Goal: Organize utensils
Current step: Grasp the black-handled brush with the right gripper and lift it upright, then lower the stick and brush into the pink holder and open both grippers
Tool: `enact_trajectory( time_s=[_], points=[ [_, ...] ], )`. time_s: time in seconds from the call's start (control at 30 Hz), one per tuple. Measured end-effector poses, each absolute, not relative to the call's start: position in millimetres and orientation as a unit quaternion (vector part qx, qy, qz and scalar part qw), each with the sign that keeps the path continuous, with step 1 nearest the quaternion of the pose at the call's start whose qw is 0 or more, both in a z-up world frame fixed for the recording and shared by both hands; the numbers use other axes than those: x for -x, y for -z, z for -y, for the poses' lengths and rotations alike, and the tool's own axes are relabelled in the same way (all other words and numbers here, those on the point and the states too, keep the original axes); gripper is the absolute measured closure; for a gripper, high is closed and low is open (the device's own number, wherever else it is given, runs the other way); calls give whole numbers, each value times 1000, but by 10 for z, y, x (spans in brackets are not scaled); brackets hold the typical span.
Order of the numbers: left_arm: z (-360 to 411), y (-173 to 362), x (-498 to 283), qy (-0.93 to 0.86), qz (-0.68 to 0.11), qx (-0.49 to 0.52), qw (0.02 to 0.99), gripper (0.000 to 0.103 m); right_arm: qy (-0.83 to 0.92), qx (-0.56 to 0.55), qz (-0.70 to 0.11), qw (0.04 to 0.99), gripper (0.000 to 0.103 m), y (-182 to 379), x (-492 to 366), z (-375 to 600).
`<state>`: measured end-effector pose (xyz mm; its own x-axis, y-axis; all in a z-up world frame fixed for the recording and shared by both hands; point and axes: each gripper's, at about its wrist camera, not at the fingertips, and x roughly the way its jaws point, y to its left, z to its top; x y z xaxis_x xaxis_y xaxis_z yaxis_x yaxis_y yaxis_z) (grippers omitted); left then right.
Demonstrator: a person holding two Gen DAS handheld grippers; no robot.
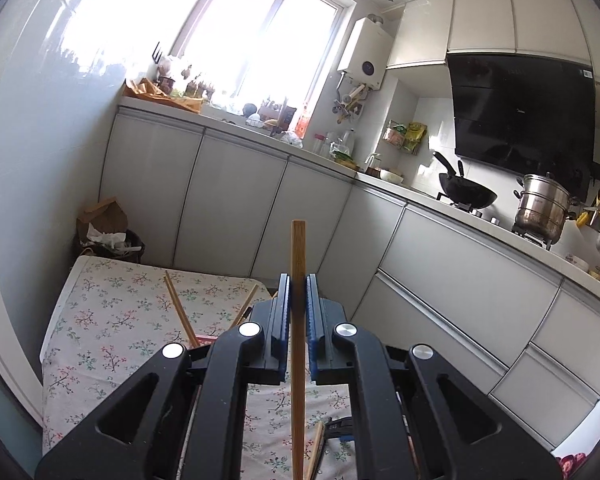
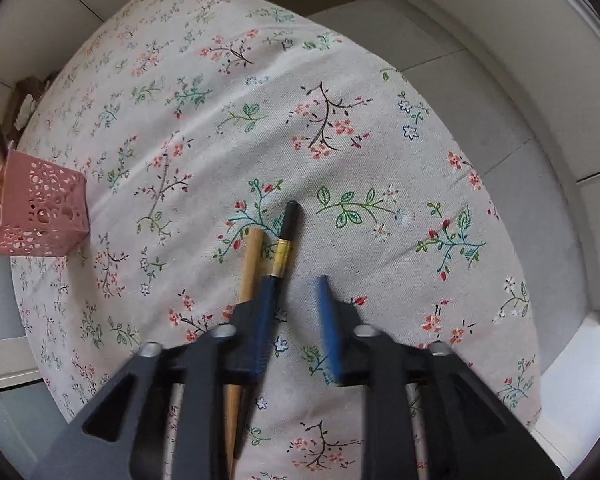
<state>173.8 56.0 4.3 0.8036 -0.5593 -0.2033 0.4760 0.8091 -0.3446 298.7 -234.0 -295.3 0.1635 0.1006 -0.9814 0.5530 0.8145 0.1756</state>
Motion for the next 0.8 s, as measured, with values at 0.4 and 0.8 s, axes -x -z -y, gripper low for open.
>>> enact_trajectory(
  time_s=[0.4, 0.8],
  points=[
    [-754, -11, -1747, 270, -153, 169, 936, 96, 175, -205, -583, 766, 95, 2698, -3013, 2129],
    [-693, -54, -1945, 234, -157, 162, 946, 96, 19, -130, -290, 948, 96, 1079, -1952, 1579]
  ],
)
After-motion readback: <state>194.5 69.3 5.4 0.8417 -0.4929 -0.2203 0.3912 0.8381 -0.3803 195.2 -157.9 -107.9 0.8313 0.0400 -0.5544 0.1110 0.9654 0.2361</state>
